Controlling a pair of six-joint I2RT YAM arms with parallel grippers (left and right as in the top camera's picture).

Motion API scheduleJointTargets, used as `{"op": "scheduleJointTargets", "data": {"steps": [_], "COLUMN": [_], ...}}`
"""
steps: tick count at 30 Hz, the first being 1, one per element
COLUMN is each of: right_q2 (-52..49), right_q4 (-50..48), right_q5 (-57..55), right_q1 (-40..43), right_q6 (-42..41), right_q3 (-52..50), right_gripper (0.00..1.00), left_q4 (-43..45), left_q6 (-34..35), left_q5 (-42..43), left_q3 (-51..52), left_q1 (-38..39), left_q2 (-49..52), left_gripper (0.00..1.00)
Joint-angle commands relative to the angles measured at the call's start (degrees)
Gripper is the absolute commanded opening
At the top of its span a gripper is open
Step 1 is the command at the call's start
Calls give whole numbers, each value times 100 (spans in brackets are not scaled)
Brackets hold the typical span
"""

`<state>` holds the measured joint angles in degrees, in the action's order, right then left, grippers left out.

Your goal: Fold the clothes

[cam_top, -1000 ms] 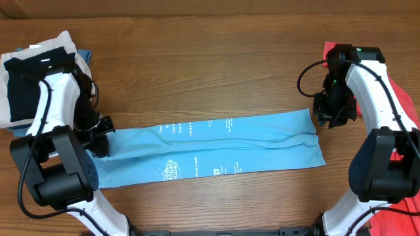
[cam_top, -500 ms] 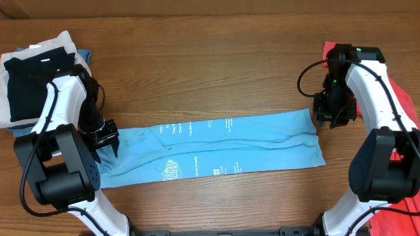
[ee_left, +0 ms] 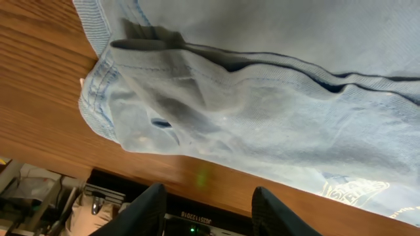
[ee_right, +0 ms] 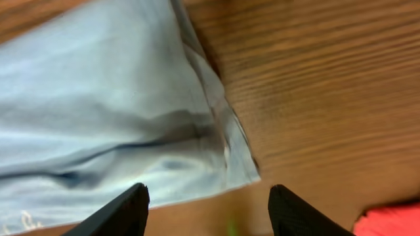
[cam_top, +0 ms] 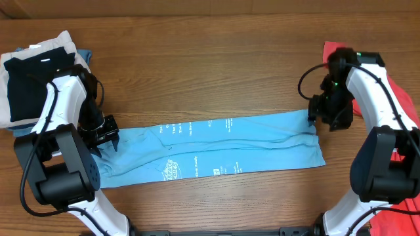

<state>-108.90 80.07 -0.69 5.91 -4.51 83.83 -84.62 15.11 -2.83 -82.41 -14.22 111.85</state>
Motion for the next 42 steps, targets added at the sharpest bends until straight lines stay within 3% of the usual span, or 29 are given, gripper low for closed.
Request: {"op": "scheduleJointTargets", "data": {"steps": [1, 3, 8, 15, 24, 26, 30, 32, 35, 42], "right_q2": [146, 146, 146, 146, 146, 146, 146, 146, 146, 146], "right_q4": [-273, -531, -833, -1410, -1856, -1897, -1939, -1934, -1937, -2009], "right_q5": [214, 306, 1362, 1364, 1362, 1362, 1362, 1366, 1366, 1366], "right_q1": [269, 385, 476, 476, 476, 476, 476, 476, 476, 476], "right_q6": [52, 114, 1231, 1272, 1244, 1241, 1222, 1200, 1198, 1128], "right_q3": [-463, -688, -1019, -1469, -1897, -1895, -1895, -1895, -1895, -1895], "right_gripper": [62, 62, 65, 75, 76, 70, 38, 26, 18, 17], "left_q4": [20, 39, 120, 240, 153, 188, 372, 640, 909, 2017], "left_q6": [131, 157, 164, 162, 144, 164, 166, 173, 291, 334], "left_q5": [0, 13, 68, 94, 98, 96, 94, 103, 116, 76], "left_q3": [35, 35, 35, 35, 35, 44, 186, 439, 778, 1486], "left_q1": [26, 59, 175, 378, 461, 501, 503, 505, 518, 520], "left_q2": [-153, -153, -153, -153, -153, -153, -153, -153, -153, -151], "left_gripper": [45, 45, 45, 45, 45, 45, 44, 42, 39, 30]}}
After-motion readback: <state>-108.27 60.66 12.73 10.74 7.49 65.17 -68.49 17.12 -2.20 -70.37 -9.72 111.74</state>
